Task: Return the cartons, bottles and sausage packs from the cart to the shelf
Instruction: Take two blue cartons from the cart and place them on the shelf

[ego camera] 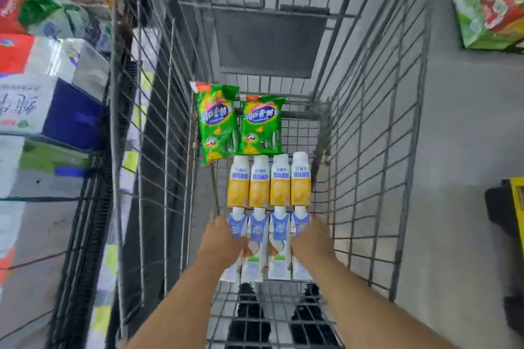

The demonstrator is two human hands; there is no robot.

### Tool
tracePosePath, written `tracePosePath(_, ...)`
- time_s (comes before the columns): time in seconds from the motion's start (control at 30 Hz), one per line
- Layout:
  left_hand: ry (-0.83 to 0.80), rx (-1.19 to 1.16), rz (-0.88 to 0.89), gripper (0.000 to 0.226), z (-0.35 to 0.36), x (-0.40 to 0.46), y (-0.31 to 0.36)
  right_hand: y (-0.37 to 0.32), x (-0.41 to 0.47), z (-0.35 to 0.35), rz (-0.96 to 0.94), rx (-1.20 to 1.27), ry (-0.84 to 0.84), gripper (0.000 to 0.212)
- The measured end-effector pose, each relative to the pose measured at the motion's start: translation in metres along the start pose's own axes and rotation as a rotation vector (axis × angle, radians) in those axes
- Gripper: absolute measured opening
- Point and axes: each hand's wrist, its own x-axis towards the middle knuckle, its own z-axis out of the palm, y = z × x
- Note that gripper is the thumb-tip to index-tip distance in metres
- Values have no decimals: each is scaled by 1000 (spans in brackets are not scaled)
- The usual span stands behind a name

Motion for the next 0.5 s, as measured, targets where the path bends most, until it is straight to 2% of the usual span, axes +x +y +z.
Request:
tracePosePath(0.1, -91, 35, -68, 72, 8, 9, -3, 9, 8, 13, 72, 5, -4, 19)
tracePosePath(0.17, -123, 76, -93, 84, 10, 13, -4, 16, 16, 21, 106, 7, 9, 25)
tracePosePath(0.5, -71, -8, -146, 82, 9, 16, -6, 11, 20, 19, 85, -109, -47, 55)
